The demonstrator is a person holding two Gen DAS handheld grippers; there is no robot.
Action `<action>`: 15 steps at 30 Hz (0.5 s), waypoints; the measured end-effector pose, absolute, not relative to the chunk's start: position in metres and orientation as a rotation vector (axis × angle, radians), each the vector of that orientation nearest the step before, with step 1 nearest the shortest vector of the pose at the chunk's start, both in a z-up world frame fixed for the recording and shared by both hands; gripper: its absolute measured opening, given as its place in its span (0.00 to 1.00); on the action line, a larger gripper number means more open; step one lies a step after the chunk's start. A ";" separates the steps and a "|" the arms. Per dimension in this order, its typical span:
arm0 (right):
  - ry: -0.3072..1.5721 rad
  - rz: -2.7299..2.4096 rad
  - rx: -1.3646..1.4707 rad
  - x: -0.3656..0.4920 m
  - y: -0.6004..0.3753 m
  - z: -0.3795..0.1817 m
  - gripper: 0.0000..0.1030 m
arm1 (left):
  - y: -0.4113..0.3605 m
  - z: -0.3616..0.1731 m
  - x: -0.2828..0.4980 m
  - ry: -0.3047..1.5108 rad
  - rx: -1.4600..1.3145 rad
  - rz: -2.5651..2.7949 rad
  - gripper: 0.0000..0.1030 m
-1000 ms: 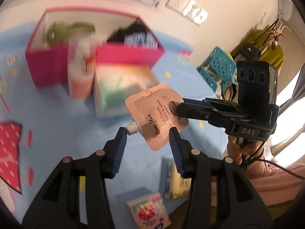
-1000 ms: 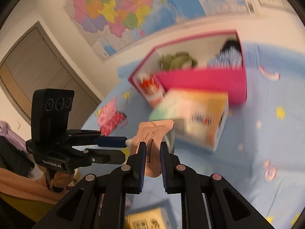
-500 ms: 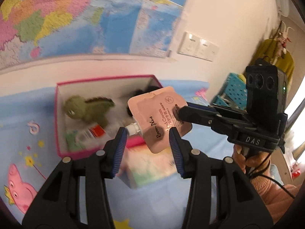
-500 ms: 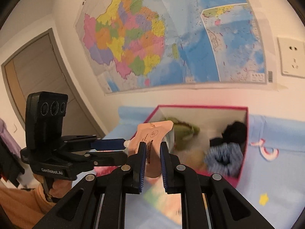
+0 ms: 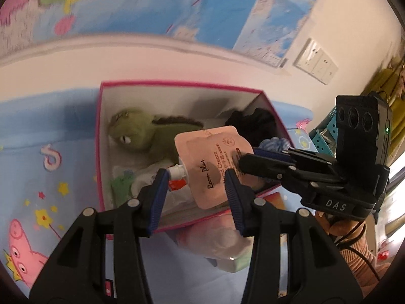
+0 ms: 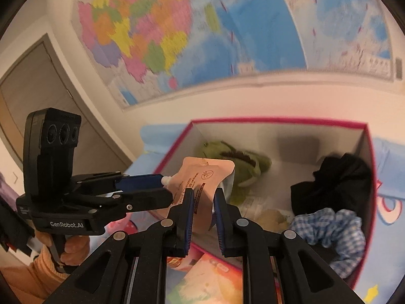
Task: Organize soft objects
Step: 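Carry the pink sachet into the pink box and open the right tool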
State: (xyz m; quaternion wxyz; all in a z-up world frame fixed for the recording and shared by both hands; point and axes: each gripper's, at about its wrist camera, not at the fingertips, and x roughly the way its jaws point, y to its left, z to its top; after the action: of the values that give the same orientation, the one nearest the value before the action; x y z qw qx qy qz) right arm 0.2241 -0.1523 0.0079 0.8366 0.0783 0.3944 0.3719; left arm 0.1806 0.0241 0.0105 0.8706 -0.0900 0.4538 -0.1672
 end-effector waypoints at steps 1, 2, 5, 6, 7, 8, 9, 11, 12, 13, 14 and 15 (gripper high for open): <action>0.846 0.786 0.167 0.227 -0.151 0.004 0.16 | 0.025 0.008 0.182 0.955 -0.192 -0.350 0.46; 0.858 0.783 0.167 0.229 -0.150 0.001 0.16 | 0.026 0.005 0.184 0.963 -0.201 -0.351 0.46; 0.900 0.780 0.158 0.235 -0.145 -0.008 0.18 | 0.027 0.000 0.188 0.973 -0.216 -0.348 0.46; 0.904 0.768 0.146 0.235 -0.143 -0.010 0.27 | 0.027 -0.001 0.188 0.972 -0.213 -0.341 0.46; 0.901 0.756 0.138 0.235 -0.143 -0.011 0.30 | 0.028 -0.001 0.188 0.969 -0.210 -0.333 0.46; 0.900 0.748 0.133 0.235 -0.143 -0.011 0.34 | 0.029 -0.001 0.187 0.968 -0.210 -0.325 0.46; 0.897 0.744 0.131 0.234 -0.143 -0.011 0.34 | 0.031 -0.001 0.186 0.966 -0.213 -0.322 0.46; 0.886 0.740 0.136 0.231 -0.147 -0.008 0.34 | 0.035 0.002 0.181 0.954 -0.224 -0.313 0.46; 0.879 0.738 0.144 0.228 -0.151 -0.006 0.34 | 0.038 0.004 0.177 0.945 -0.230 -0.310 0.46; 0.872 0.738 0.146 0.224 -0.155 -0.003 0.34 | 0.040 0.006 0.173 0.936 -0.234 -0.307 0.46; 0.864 0.742 0.144 0.220 -0.157 -0.001 0.34 | 0.042 0.010 0.168 0.923 -0.237 -0.310 0.46; 0.851 0.750 0.142 0.213 -0.161 0.003 0.34 | 0.044 0.012 0.163 0.914 -0.238 -0.311 0.46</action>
State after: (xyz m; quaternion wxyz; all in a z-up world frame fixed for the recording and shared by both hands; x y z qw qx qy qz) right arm 0.2134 -0.1611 0.0027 0.8409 0.0671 0.4029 0.3551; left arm 0.1631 0.0435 0.0122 0.8790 -0.1142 0.4384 -0.1492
